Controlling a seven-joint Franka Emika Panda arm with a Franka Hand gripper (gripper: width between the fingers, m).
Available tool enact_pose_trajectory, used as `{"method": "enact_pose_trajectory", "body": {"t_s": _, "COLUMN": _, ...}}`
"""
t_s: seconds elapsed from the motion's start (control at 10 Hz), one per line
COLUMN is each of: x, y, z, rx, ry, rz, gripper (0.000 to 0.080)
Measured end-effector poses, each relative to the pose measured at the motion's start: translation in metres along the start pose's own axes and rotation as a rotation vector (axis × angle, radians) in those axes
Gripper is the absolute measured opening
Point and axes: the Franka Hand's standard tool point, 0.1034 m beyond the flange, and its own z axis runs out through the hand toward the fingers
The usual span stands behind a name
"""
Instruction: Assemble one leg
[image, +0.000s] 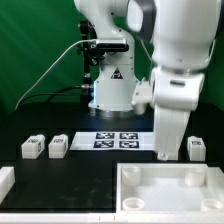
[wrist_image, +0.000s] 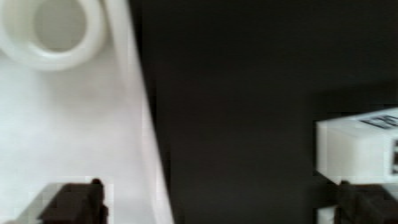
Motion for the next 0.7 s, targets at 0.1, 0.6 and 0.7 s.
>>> {"method": "enact_pose_trajectory", "body": {"t_s": 0.1, "x": 0.008, "y": -0.008, "z": 0.001, "rx": -0.003, "ry": 0.007, "rz": 0.082, "gripper": 0.0649}}
{"method": "enact_pose_trajectory", "body": {"t_s": 0.6, "x": 0.028, "y": -0.018, "z": 0.003, "rx": 0.006, "ry": 0.011, "rz": 0.182, "gripper": 0.0649}}
{"method": "enact_pose_trajectory", "body": {"t_s": 0.7, "x": 0.028, "y": -0.019, "z": 0.004, "rx": 0.007, "ry": 0.011, "rz": 0.182, "gripper": 0.0649}}
